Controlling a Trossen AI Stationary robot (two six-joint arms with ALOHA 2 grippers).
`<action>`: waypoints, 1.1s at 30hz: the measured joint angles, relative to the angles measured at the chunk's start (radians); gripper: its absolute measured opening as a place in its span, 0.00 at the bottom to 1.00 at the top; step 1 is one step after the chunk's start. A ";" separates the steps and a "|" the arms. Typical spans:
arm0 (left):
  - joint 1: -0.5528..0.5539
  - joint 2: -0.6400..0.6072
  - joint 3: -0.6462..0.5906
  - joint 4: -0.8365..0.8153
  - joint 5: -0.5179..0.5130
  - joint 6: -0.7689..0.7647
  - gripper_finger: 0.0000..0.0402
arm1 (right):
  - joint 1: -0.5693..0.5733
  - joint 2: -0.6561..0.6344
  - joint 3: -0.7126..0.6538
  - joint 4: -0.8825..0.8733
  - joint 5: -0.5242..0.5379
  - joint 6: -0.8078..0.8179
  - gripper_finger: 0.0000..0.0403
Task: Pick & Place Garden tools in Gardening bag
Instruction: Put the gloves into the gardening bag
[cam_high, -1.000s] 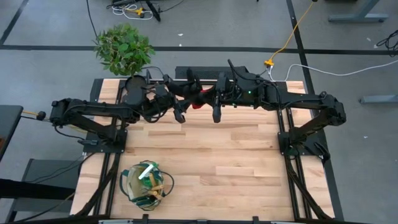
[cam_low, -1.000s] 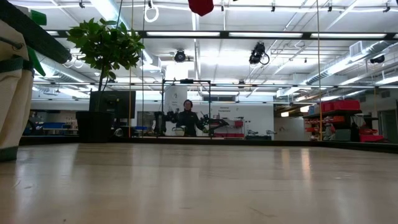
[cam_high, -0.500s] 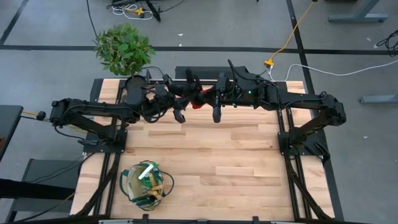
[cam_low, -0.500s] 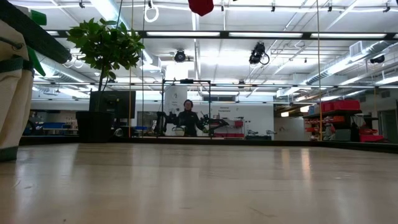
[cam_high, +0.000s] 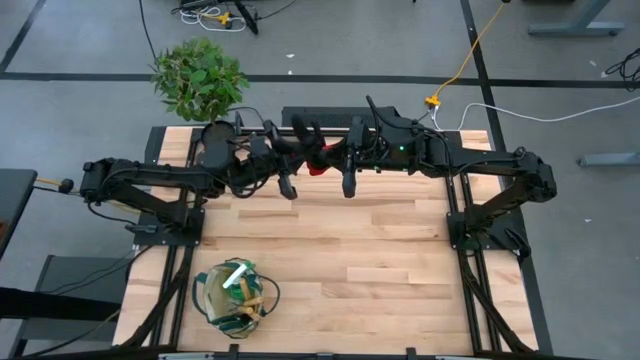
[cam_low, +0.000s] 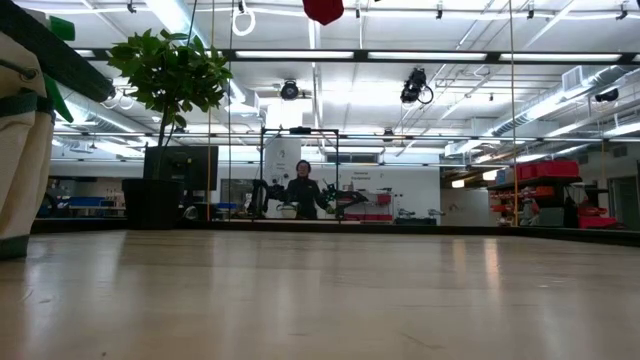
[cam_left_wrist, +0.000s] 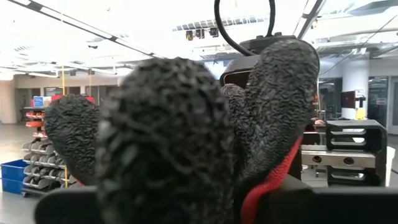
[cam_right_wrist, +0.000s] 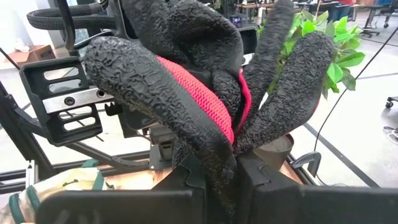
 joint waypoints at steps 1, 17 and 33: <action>0.000 0.000 0.000 0.000 0.005 0.000 0.11 | 0.000 0.000 0.000 0.000 0.000 0.000 0.09; -0.001 -0.001 0.000 -0.010 0.031 -0.002 0.04 | 0.000 -0.001 0.000 -0.002 -0.045 0.003 0.27; 0.000 -0.178 -0.001 -0.269 0.068 -0.054 0.04 | 0.000 -0.096 0.001 -0.131 -0.052 0.023 0.56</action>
